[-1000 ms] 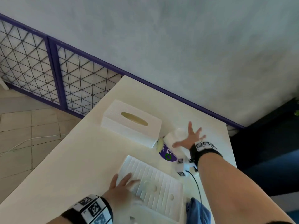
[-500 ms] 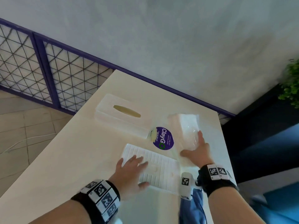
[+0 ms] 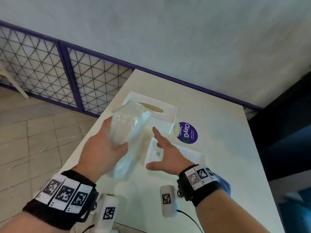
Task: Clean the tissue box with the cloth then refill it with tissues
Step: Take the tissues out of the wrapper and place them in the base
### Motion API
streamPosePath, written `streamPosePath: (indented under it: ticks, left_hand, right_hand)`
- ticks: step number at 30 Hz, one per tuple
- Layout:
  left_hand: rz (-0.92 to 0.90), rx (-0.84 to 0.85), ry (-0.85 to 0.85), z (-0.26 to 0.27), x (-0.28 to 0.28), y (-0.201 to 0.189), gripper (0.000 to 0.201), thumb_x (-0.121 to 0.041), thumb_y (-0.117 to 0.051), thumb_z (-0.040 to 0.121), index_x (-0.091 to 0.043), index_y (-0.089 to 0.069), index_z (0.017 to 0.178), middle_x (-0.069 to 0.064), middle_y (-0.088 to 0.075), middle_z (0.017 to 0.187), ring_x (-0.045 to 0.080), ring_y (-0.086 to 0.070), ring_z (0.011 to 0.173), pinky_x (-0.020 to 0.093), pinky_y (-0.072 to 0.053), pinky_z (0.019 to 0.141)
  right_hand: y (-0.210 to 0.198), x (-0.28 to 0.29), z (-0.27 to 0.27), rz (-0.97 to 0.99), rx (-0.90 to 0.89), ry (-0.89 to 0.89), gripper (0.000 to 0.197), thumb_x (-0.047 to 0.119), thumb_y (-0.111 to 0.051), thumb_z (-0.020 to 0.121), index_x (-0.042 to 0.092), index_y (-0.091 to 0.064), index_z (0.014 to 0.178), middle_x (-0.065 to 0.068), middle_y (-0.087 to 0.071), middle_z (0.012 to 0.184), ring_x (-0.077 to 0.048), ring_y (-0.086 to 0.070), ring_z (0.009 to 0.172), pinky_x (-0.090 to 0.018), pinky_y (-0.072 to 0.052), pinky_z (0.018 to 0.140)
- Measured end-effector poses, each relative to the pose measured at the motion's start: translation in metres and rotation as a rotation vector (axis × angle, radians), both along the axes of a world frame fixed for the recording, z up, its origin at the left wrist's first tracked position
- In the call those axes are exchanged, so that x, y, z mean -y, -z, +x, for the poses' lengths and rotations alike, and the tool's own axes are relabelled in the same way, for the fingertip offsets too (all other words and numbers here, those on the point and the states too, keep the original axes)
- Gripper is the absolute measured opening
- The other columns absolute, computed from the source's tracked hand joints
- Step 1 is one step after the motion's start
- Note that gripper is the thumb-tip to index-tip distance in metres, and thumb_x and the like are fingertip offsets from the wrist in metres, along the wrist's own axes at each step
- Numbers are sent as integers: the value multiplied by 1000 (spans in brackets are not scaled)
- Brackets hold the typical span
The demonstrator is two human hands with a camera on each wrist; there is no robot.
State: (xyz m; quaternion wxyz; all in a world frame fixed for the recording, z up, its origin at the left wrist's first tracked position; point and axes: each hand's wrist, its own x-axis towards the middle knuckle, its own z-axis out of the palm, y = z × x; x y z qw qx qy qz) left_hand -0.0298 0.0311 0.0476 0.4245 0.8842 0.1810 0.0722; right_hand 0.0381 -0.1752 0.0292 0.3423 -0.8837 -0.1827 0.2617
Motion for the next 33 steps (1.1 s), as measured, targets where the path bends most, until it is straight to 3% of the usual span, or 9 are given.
streamPosePath:
  ticks: [2,4,7,10,13,16,24,30,33]
  left_hand:
    - [327,1,52,-13,-14,18,74,-23,-65,79,-39,-28,140,-1,-62,101,30,-61,83,34,-49,69]
    - [588,-52,212,-24,-19,45,81,-12,-60,79,-38,-24,147,6,-54,136,35,-59,114,42,-52,86]
    - [691,-381,449,-40,-19,84,79,-23,-48,92,-37,2,151,5,-6,162,32,-13,147,41,-19,117]
    - [734,-489,581,-52,-15,94,98,-67,-51,81,-34,10,151,2,9,162,30,2,148,42,-11,116]
    - [726,-405,536,-54,-19,89,93,-83,-30,75,-37,1,151,0,1,162,27,-4,147,44,-14,113]
    - [697,-318,438,-47,-23,85,79,-70,-2,83,-33,-14,151,-2,-6,162,22,-5,149,46,-10,116]
    - [618,-471,414,-40,-34,106,62,-59,-9,94,-39,13,149,-8,21,159,21,20,146,56,15,114]
    - [579,-425,366,-42,-36,115,63,-60,-7,94,-38,14,149,-8,21,159,21,21,146,57,16,113]
    - [569,-374,344,-47,-37,121,65,-62,-2,91,-38,14,149,-7,21,159,21,22,146,56,16,113]
  right_hand:
    - [-1,-6,4,-20,83,37,80,24,-72,82,37,-29,148,8,-33,150,-11,-49,125,-23,-41,99]
    - [-2,-17,5,-50,159,78,51,23,-64,88,30,-49,137,6,-44,141,-7,-56,103,-17,-41,85]
    - [3,-38,1,-74,176,11,38,18,-55,93,27,-56,130,4,-49,138,-8,-56,90,-17,-40,86]
    - [17,-53,-5,-145,139,-85,40,12,-47,95,25,-55,132,4,-48,143,-14,-56,115,-22,-39,104]
    - [29,-62,-9,-199,133,-161,41,9,-43,97,25,-53,134,3,-46,144,-15,-47,130,-21,-32,108]
    - [35,-71,-11,-260,115,-229,41,9,-39,100,21,-49,138,-2,-43,144,-19,-49,128,-21,-33,105]
    - [40,-80,-4,-300,78,-246,20,27,-45,99,11,-53,109,-5,-57,105,-26,-59,96,-35,-46,84]
    - [43,-62,-2,-351,-40,-52,62,52,-32,98,12,-58,59,-1,-58,72,-24,-61,83,-36,-42,87]
    - [47,-48,-2,-529,-54,-64,34,33,-45,94,9,-69,91,-6,-67,100,-26,-62,103,-33,-46,87]
